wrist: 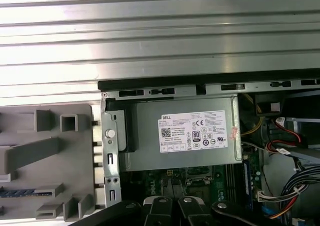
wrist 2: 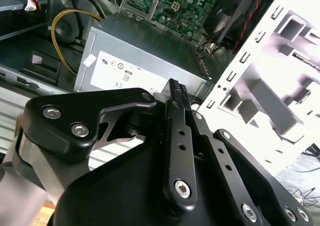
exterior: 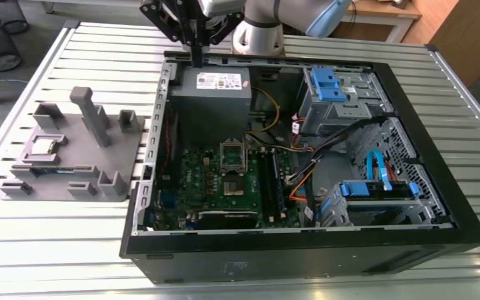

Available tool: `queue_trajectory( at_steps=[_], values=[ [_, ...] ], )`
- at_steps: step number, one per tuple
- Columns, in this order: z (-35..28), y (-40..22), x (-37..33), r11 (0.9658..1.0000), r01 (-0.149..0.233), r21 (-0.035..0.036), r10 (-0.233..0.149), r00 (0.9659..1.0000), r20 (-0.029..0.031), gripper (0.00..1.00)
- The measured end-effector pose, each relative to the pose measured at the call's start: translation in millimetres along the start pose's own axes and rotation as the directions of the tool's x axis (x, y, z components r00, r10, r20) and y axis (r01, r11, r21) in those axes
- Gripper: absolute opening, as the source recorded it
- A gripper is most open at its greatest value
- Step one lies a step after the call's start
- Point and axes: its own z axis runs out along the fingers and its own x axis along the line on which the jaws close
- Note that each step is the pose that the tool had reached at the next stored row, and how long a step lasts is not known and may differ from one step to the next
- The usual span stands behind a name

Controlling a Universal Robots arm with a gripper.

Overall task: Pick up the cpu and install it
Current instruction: 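Reach for the cpu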

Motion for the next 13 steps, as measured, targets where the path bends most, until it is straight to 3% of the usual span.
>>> queue_trajectory(
  at_steps=[13],
  values=[
    [-0.7,-1.7,22.6,1.0000,0.000,0.0000,0.000,1.0000,0.0002,0.11]
  ],
)
